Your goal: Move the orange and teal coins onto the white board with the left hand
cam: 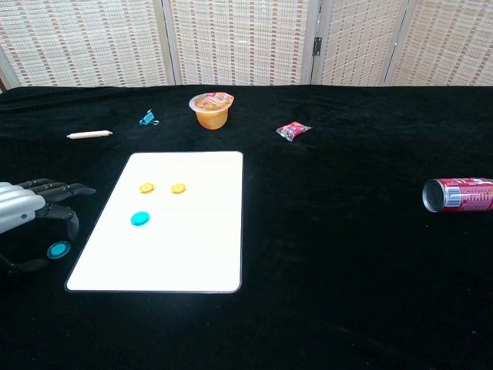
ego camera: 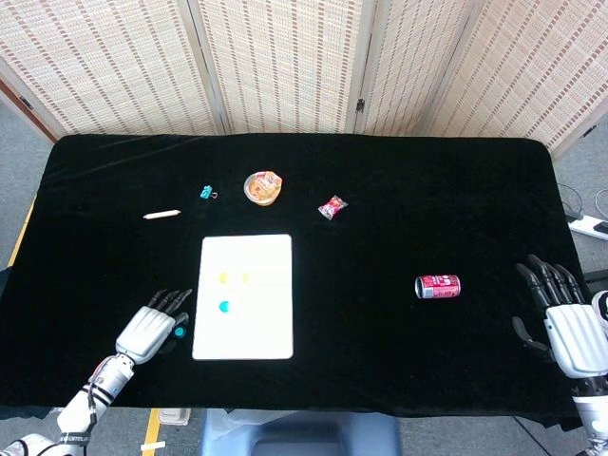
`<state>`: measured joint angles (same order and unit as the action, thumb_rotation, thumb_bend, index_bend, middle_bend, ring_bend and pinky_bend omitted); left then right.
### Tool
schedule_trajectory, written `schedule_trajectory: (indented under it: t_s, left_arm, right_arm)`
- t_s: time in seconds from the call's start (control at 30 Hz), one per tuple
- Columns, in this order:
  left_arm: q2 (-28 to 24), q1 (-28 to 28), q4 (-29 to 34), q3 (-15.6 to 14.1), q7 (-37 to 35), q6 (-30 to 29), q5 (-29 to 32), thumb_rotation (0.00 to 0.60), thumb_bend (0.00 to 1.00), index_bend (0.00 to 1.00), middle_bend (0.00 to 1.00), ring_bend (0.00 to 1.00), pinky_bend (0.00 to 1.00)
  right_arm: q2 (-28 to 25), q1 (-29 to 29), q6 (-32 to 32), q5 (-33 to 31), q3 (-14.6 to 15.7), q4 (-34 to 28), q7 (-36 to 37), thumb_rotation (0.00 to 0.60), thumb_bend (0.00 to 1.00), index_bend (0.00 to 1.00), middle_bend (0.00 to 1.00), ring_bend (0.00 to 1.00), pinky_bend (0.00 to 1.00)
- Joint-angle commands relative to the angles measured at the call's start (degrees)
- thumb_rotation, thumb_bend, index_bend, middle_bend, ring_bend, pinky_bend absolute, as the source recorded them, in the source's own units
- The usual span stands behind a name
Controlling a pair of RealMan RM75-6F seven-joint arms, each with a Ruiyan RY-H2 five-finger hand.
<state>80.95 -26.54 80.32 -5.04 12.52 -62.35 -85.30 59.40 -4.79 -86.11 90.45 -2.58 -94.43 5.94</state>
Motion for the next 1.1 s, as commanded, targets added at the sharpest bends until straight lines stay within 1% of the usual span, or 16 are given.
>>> schedule_trajectory:
  t_s: [0.03,0.33,0.6,0.73,0.93,1.1]
  left_arm:
    - [0.2,0.0,-0.1,0.2,0.1,0.2,0.1,0.600,0.40,0.40,0.04,0.00,0.00]
    - [0.8,-0.2,-0.8,0.9,0.4,1.3,0.6,0.600,0.40,0.40,0.04,0.00,0.00]
    - [1.4,0.0,-1.5,1.0,-1.3,1.1,0.0,0.600,0.41,0.48,0.04,0.00,0.00]
    - [1.3,-0.1,-1.8,1.0,-1.9,1.2,-0.4,0.600,0.41,0.50,0.04,0.00,0.00]
    - [0.1,-0.3,-0.7,1.4,-2.4,1.3,-0.5,0.600,0.41,0.50,0.04,0.00,0.00]
    - [-2.6,-1.5,2.6,2.8,-3.7,1.4,-0.6,0.600,0.41,0.50,0.04,0.00,0.00]
  right_arm:
    - [0.0,0.0,0.0,0.0,0.0,0.0,0.0,0.600,0.46,0.00,0.01,0.00,0.00]
    - [0.1,-0.2,0.3,-0.1,0.0,0.0,-0.1,0.600,0.46,0.00,0.01,0.00,0.00]
    - [0.0,-0.1,0.2,-0.2,-0.1,-0.2,-0.3,0.600,0.46,0.00,0.01,0.00,0.00]
    - [0.0,-0.1,0.1,-0.1,-0.1,-0.3,-0.3,0.600,0.46,0.00,0.01,0.00,0.00]
    - [0.1,0.0,0.0,-0.1,0.0,-0.1,-0.1,0.600,0.46,0.00,0.01,0.00,0.00]
    - [0.0,0.0,-0.3,0.0,-0.1,0.1,0.1,0.600,0.46,0.00,0.01,0.00,0.00]
